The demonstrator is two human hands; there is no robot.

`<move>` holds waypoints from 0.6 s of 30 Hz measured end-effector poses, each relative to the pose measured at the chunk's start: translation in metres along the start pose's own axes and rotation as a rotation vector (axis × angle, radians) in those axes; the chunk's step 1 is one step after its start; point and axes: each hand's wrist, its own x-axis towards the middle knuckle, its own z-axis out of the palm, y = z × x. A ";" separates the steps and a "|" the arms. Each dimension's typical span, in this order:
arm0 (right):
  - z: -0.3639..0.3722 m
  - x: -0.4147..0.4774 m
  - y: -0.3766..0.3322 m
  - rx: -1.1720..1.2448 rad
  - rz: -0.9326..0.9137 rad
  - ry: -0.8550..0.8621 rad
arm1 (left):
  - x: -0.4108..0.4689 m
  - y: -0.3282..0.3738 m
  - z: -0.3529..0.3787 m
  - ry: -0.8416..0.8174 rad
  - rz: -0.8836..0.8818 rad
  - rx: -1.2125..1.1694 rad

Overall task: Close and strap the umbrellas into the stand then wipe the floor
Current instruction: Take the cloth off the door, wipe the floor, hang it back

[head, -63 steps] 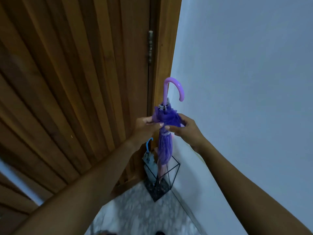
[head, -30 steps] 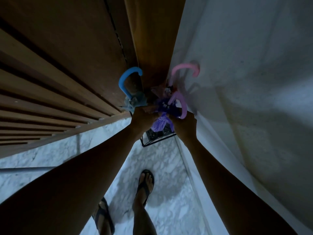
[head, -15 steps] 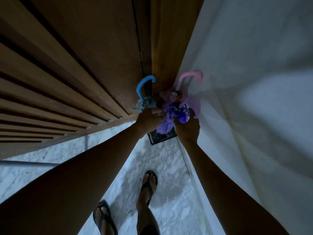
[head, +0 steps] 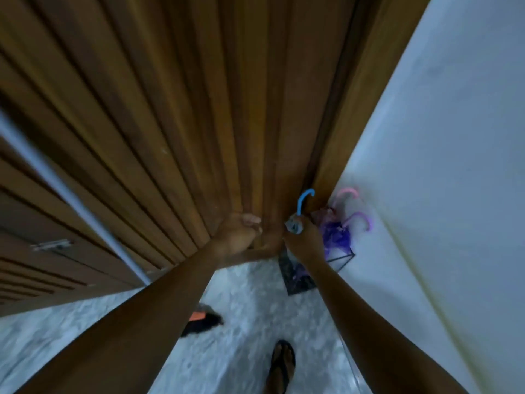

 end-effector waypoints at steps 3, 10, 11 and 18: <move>0.004 -0.067 -0.076 -0.058 -0.162 0.005 | -0.062 -0.002 -0.080 0.094 0.140 0.021; 0.063 -0.232 -0.254 0.020 -0.455 -0.020 | -0.240 0.000 -0.296 0.426 0.349 0.170; 0.069 -0.253 -0.280 0.024 -0.510 -0.021 | -0.260 0.000 -0.324 0.486 0.363 0.172; 0.108 -0.358 -0.421 0.068 -0.809 -0.096 | -0.382 0.007 -0.465 0.795 0.398 0.343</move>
